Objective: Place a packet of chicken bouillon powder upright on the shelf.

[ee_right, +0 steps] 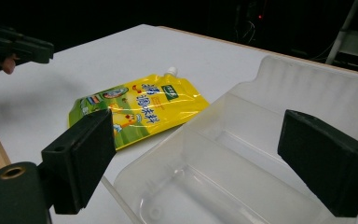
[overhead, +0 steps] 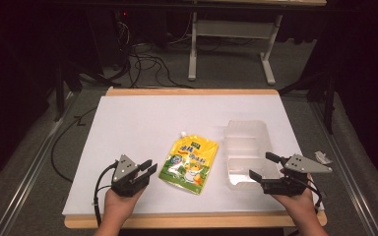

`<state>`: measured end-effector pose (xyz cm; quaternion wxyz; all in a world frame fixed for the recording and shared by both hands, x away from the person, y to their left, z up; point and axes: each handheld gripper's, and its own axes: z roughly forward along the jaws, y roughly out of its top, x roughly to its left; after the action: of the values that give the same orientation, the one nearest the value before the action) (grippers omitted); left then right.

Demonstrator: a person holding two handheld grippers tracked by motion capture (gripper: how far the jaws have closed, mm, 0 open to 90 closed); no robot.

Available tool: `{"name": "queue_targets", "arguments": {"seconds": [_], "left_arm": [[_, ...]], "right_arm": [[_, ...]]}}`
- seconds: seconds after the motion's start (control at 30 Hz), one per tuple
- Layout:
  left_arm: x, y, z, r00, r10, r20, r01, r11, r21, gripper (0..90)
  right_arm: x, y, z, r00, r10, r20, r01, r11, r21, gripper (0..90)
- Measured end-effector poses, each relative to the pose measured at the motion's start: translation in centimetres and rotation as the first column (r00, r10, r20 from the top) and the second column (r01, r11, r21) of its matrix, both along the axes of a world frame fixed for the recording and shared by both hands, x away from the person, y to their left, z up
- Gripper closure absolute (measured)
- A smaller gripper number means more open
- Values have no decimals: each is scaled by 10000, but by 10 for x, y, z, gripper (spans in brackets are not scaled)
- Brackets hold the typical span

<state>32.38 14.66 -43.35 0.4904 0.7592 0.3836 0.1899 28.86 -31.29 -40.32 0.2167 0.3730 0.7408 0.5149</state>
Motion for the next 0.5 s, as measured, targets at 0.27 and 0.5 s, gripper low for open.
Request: {"name": "queue_targets", "arguments": {"seconds": [0.27,0.5], "left_arm": [[23,-13,-26,9888,841,-1236,-659,9873,1447,900],[38,-31,-43,9789,980,-1791,-549,9714,2312,900]], "right_arm": [[1,2,-2,9999,92,-45,-92,9999,-110,129],[2,2,-2,9999,139,-69,-140,9998,-147,135]]}}
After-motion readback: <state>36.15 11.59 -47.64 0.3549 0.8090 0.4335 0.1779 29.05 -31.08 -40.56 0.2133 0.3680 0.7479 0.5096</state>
